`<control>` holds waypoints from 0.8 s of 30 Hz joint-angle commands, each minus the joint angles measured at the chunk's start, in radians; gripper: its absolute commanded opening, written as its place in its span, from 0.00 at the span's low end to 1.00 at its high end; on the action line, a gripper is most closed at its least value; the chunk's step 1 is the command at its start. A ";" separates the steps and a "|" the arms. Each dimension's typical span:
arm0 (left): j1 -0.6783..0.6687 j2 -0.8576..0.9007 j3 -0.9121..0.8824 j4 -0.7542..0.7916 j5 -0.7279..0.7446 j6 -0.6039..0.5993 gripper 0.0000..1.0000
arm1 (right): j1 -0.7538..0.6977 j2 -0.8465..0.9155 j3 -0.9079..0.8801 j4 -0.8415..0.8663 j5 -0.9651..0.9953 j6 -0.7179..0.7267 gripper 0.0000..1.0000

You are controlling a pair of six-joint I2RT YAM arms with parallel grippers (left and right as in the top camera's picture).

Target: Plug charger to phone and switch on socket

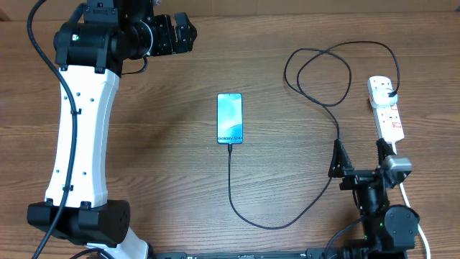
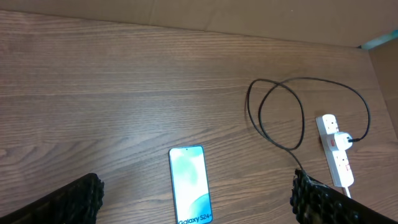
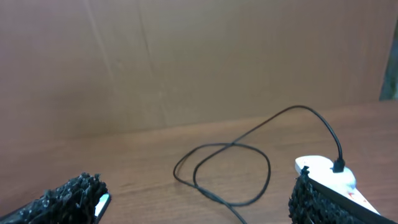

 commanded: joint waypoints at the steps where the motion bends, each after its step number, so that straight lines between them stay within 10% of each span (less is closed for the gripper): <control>1: 0.000 0.010 0.002 0.001 -0.003 0.008 0.99 | 0.003 -0.037 -0.056 0.063 0.008 -0.004 1.00; 24: 0.000 0.010 0.002 0.001 -0.003 0.008 0.99 | 0.015 -0.036 -0.155 0.069 -0.018 0.006 1.00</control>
